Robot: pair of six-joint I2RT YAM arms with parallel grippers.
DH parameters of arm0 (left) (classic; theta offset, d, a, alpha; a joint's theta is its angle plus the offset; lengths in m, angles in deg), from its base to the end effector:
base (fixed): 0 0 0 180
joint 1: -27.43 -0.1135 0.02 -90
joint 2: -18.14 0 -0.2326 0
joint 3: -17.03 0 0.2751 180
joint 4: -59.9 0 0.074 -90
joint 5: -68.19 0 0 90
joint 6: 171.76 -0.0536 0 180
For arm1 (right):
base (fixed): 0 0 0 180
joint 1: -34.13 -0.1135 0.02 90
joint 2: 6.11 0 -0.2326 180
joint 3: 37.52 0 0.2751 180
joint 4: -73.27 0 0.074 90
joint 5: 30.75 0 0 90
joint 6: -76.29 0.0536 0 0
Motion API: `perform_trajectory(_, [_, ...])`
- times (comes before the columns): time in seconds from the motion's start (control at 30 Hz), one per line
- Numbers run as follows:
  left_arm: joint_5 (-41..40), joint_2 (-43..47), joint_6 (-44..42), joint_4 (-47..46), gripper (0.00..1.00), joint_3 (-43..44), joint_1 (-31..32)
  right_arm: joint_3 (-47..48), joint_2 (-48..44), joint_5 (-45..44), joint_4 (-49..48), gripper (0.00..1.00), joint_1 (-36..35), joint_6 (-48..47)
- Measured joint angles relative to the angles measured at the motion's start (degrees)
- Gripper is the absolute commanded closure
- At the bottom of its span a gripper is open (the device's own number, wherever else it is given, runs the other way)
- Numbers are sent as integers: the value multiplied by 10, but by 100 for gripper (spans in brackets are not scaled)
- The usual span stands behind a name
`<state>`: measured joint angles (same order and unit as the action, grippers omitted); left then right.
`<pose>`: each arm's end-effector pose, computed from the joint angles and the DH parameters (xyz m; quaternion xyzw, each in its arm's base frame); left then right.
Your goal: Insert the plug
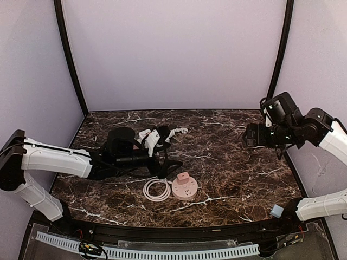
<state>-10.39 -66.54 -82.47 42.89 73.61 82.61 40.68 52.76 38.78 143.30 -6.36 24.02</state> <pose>0.1999 -0.3059 0.1912 0.4159 0.6491 -0.3577 0.5271 0.1932 0.1403 0.3075 0.0374 0.9279 0.0789 0.3623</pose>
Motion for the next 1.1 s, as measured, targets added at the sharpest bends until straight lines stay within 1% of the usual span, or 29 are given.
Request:
perform_trajectory(0.13, [-154, 62, -3, 73, 1, 30, -2, -31, -19, -15, -152, 1, 19, -38])
perform_trajectory(0.23, [-244, 97, -8, 117, 1, 49, -16, -76, -33, -36, -263, 1, 35, -71])
perform_trajectory(0.33, [-308, 130, -10, 156, 1, 50, -49, -132, -46, -61, -374, 1, 42, -100])
perform_trajectory(0.37, [-330, 142, -10, 174, 1, 50, -68, -150, -51, -66, -408, 1, 42, -109])
perform_trajectory(0.5, [-396, 187, -10, 216, 1, 41, -126, -188, -61, -69, -505, 1, 42, -151])
perform_trajectory(0.63, [-442, 237, -7, 242, 1, 12, -173, -191, -63, -80, -557, 1, 42, -176])
perform_trajectory(0.77, [-458, 260, 6, 259, 1, -6, -204, -205, -76, -84, -591, 1, 42, -189])
perform_trajectory(1.1, [-462, 263, 19, 267, 1, -11, -209, -225, -79, -92, -608, 1, 42, -202])
